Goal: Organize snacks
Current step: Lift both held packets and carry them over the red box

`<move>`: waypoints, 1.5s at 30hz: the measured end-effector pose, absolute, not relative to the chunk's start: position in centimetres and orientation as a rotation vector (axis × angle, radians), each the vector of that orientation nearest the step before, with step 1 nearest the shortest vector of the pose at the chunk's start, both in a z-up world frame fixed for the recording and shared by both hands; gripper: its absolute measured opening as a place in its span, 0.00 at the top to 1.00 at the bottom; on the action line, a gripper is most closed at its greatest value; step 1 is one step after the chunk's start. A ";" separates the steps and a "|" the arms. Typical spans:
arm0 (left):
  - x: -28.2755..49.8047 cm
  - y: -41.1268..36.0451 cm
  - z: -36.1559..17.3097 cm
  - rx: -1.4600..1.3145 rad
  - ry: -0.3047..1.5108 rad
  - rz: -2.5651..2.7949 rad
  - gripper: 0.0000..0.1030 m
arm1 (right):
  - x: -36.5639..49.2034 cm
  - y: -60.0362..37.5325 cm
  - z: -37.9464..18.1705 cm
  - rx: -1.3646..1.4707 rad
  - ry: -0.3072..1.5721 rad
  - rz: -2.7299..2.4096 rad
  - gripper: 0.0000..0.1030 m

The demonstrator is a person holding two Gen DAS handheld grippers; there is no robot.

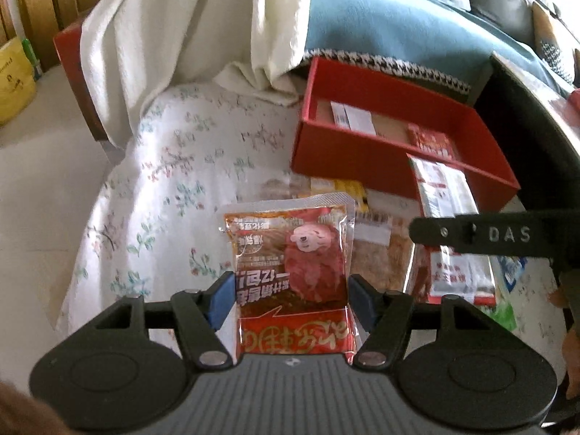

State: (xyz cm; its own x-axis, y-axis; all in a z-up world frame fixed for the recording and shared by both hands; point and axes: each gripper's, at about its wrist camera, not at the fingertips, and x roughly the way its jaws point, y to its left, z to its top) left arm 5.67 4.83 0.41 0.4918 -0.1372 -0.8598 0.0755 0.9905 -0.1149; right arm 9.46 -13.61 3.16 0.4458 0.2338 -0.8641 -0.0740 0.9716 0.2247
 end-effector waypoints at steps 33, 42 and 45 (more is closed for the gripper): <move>13.3 0.3 3.8 0.064 0.872 -0.140 0.42 | 11.8 -19.1 5.7 0.237 0.971 0.093 0.41; 17.2 -2.0 3.6 0.097 0.864 -0.149 0.42 | 14.4 -20.2 5.1 0.243 0.949 0.059 0.41; 18.7 -2.7 3.5 0.105 0.854 -0.152 0.42 | 15.6 -20.4 4.8 0.248 0.942 0.040 0.41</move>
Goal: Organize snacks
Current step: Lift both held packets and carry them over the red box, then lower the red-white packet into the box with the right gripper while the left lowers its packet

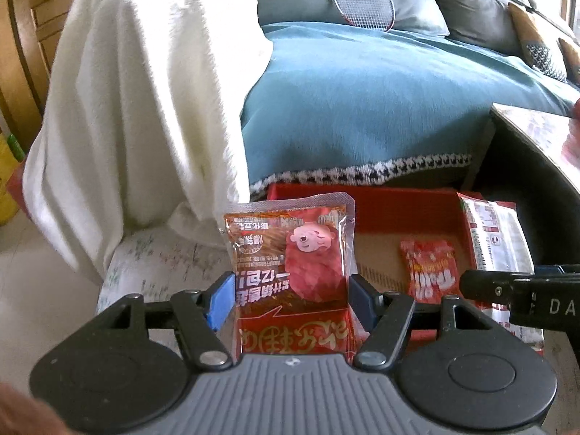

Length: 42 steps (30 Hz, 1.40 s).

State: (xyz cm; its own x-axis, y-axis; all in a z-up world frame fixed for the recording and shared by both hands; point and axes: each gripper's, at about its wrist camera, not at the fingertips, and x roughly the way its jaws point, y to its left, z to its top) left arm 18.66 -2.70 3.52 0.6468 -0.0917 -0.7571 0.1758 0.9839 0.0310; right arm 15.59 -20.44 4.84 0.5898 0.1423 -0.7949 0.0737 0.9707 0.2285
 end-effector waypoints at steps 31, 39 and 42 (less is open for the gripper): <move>25.3 -6.1 -2.5 0.196 0.943 -0.162 0.42 | 22.7 -21.6 -3.2 0.192 1.090 -0.080 0.41; 25.6 -6.9 -3.8 0.225 0.952 -0.164 0.42 | 23.2 -21.6 -4.3 0.183 1.107 -0.091 0.40; 25.6 -7.1 -4.1 0.233 0.958 -0.166 0.42 | 23.2 -21.8 -4.7 0.187 1.109 -0.094 0.40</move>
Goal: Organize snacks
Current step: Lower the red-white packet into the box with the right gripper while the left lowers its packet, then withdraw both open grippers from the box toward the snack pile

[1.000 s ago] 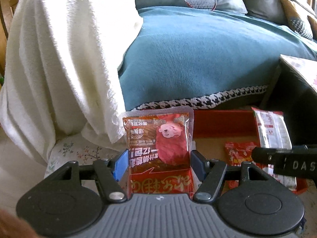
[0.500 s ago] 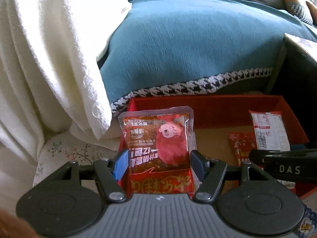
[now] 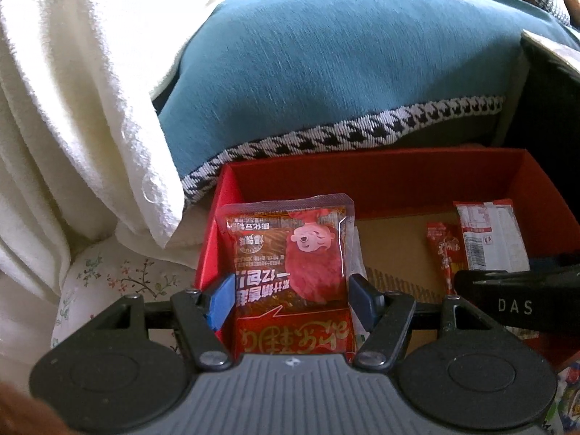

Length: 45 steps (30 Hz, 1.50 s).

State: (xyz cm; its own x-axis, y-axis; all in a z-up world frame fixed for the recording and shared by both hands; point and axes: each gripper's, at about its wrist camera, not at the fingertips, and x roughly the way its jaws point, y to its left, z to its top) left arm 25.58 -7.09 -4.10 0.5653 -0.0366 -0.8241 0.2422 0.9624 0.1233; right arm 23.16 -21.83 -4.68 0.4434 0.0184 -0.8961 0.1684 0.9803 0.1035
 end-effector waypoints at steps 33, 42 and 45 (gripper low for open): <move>23.6 -5.9 -0.5 0.179 0.922 -0.174 0.35 | 21.3 -20.6 -0.4 0.189 1.004 -0.073 0.25; 21.6 -4.6 1.0 0.136 0.926 -0.162 0.35 | 19.5 -20.3 1.2 0.201 0.975 -0.067 0.22; 21.0 -3.8 1.3 0.115 0.936 -0.169 0.35 | 18.8 -19.9 1.5 0.184 0.979 -0.065 0.20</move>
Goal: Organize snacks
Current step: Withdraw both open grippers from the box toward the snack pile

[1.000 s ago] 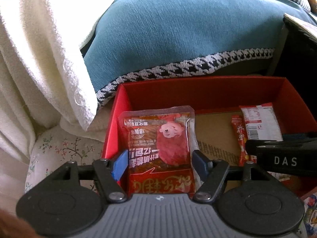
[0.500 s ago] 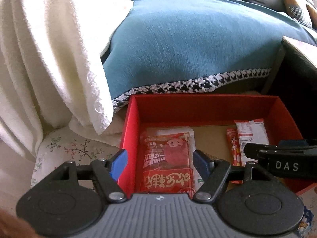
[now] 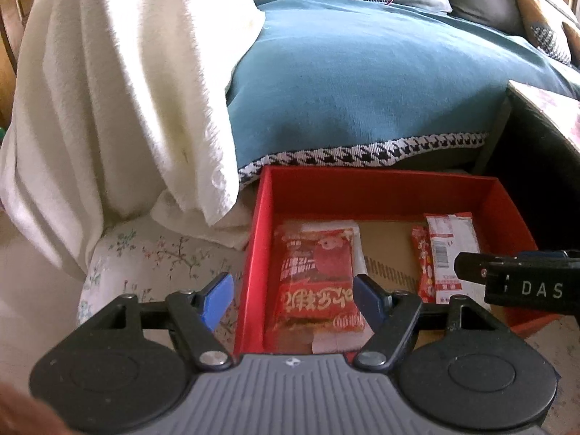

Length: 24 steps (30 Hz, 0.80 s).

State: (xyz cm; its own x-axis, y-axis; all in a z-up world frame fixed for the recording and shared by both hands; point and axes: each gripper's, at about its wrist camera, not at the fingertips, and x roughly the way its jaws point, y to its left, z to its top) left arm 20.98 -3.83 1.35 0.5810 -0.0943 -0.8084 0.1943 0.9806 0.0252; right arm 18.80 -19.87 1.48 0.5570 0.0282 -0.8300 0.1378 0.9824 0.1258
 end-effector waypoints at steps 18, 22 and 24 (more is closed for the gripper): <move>16.1 -0.1 0.8 0.094 1.030 -0.151 0.31 | 12.5 -16.9 1.6 0.118 1.027 -0.002 0.15; 15.4 0.3 0.4 0.081 1.059 -0.155 0.31 | 11.5 -17.2 1.1 0.126 1.052 -0.007 0.15; 15.1 0.5 0.3 0.082 1.063 -0.149 0.31 | 10.9 -17.2 0.8 0.139 1.066 0.007 0.15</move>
